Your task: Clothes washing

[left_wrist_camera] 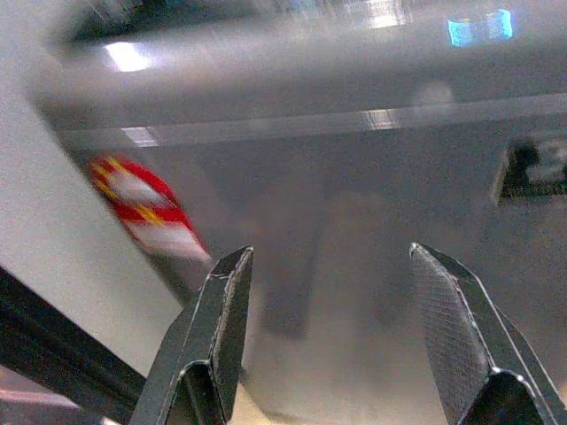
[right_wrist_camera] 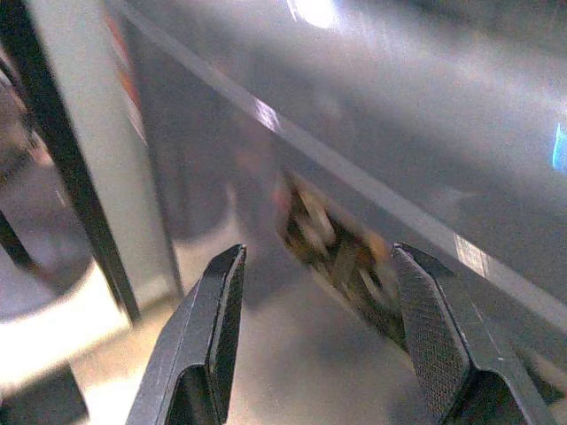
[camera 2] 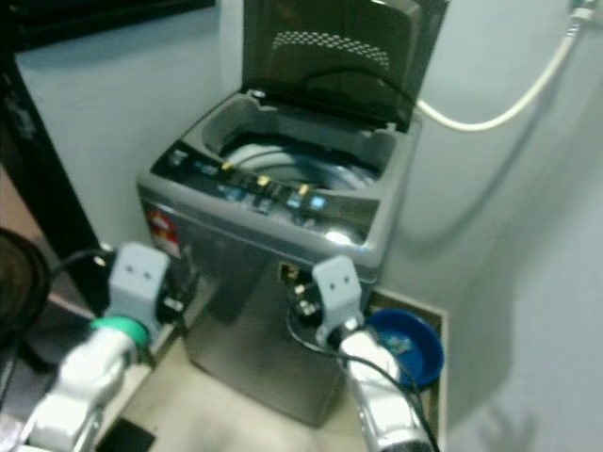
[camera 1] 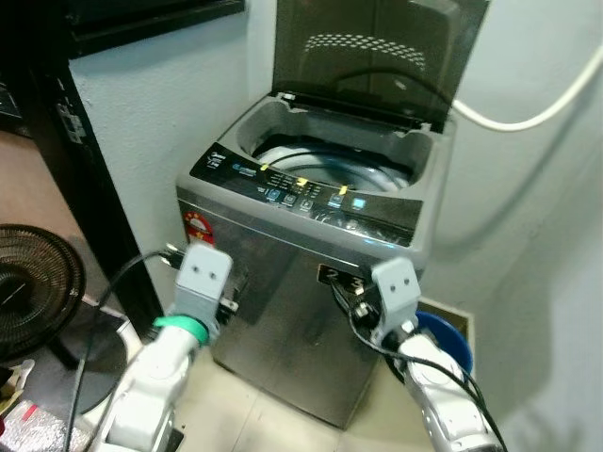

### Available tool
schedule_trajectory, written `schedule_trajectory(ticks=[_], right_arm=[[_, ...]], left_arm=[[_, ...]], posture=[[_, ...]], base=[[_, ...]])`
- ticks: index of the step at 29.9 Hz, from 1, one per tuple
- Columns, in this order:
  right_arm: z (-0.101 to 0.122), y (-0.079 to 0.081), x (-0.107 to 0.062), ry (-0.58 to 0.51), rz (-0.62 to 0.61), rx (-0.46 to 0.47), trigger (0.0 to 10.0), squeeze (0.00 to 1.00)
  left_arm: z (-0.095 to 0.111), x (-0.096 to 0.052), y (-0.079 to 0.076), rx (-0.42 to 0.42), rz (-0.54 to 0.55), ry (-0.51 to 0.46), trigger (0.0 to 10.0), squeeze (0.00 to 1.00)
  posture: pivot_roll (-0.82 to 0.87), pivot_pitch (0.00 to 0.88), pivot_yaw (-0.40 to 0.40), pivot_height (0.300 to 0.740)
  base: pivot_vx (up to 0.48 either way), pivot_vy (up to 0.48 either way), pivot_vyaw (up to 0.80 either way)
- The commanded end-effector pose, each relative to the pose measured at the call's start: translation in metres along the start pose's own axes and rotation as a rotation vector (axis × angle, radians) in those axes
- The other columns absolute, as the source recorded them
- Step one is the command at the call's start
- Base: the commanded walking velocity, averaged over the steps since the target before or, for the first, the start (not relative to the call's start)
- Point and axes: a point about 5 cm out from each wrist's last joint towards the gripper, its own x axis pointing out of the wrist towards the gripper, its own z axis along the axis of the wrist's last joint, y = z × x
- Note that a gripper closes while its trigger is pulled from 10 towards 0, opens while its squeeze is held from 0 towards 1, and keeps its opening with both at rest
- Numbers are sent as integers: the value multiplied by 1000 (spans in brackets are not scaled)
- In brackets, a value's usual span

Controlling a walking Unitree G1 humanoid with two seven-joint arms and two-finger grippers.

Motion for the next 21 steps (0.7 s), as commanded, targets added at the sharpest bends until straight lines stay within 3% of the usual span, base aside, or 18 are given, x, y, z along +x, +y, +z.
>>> schedule_trajectory(ticks=[1, 3, 4, 6, 7, 9, 21], right_arm=[[-6, 0, -1, 16, -10, -3, 10000, 0], [-37, -9, -15, 135, -76, 11, 10000, 0], [-37, -9, -15, 135, -76, 11, 10000, 0], [-65, -15, -30, 253, -150, 34, 10000, 0], [-65, -15, -30, 253, -150, 34, 10000, 0], [-81, -14, -40, 322, -181, 46, 10000, 0], [-117, -18, -62, 506, -292, 125, 10000, 0]], left_arm=[[-14, -5, 2, 13, 14, 53, 10000, 0], [-44, -15, -5, 23, 1, 153, 10000, 0], [-44, -15, -5, 23, 1, 153, 10000, 0], [-74, -28, -11, 14, -16, 263, 10000, 0], [-74, -28, -11, 14, -16, 263, 10000, 0], [-93, -38, -14, 17, -29, 326, 10000, 0], [-127, -52, -17, 22, -27, 438, 10000, 0]], posture=[[27, 9, -22, 740], [24, 13, -20, 740], [24, 13, -20, 740], [22, 17, -18, 740], [22, 17, -18, 740], [25, 19, -17, 740], [25, 18, -12, 740]], base=[[0, 0, 688], [0, 0, 694], [0, 0, 719], [0, 0, 747], [0, 0, 756], [0, 0, 756], [0, 0, 756]])
